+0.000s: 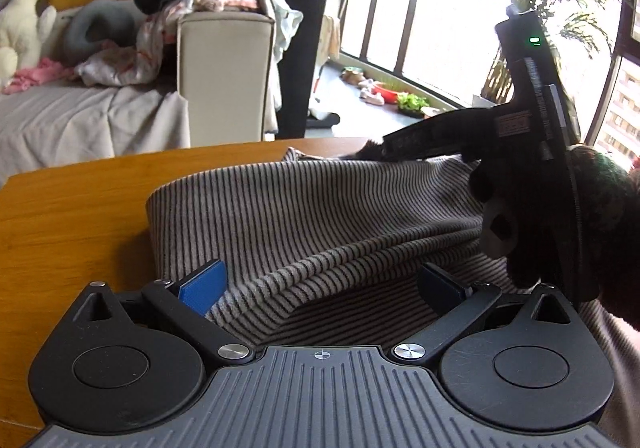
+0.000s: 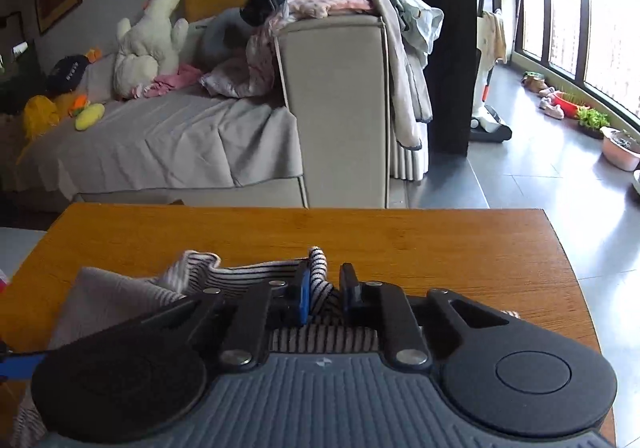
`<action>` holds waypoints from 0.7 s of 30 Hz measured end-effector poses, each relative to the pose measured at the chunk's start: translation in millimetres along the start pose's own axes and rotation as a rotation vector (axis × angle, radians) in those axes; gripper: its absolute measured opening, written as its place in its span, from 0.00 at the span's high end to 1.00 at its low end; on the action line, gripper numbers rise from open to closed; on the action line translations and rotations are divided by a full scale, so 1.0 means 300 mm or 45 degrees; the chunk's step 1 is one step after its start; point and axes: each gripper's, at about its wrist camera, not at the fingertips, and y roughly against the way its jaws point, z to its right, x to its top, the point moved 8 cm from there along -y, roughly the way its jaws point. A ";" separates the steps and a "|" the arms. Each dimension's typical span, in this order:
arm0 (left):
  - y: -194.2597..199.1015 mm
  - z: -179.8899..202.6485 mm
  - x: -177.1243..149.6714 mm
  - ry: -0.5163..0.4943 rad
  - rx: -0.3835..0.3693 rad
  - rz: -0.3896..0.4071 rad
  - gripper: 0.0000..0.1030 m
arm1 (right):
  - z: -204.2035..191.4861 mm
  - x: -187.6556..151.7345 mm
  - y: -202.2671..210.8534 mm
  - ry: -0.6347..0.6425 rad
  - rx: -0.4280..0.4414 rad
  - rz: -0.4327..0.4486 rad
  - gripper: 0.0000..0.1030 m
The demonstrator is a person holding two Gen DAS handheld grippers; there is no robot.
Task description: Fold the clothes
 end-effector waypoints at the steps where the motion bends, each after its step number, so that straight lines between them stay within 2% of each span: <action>1: 0.027 -0.013 0.021 0.055 -0.027 0.003 0.00 | -0.007 0.003 0.055 0.002 0.032 0.017 0.87; 3: 0.084 -0.041 0.068 0.169 -0.081 0.014 0.00 | -0.022 0.010 0.165 0.006 0.096 0.050 0.88; 5: 0.142 -0.063 0.122 0.219 -0.071 0.076 0.00 | -0.036 0.013 0.275 0.010 0.157 0.079 0.88; 7: 0.185 -0.072 0.168 0.202 -0.023 0.135 0.00 | -0.037 -0.052 0.351 -0.001 0.187 0.052 0.89; 10: 0.202 -0.069 0.194 0.169 0.040 0.138 0.00 | -0.043 -0.170 0.439 -0.020 0.224 -0.005 0.89; 17: 0.213 -0.001 0.196 0.124 0.043 0.126 0.00 | -0.098 -0.441 0.550 -0.029 0.295 -0.165 0.89; 19: 0.215 0.017 0.188 0.107 0.040 0.114 0.00 | -0.109 -0.470 0.578 0.006 0.280 -0.167 0.89; 21: 0.211 0.031 0.166 0.066 0.048 0.073 0.06 | -0.118 -0.496 0.606 0.038 0.269 -0.167 0.88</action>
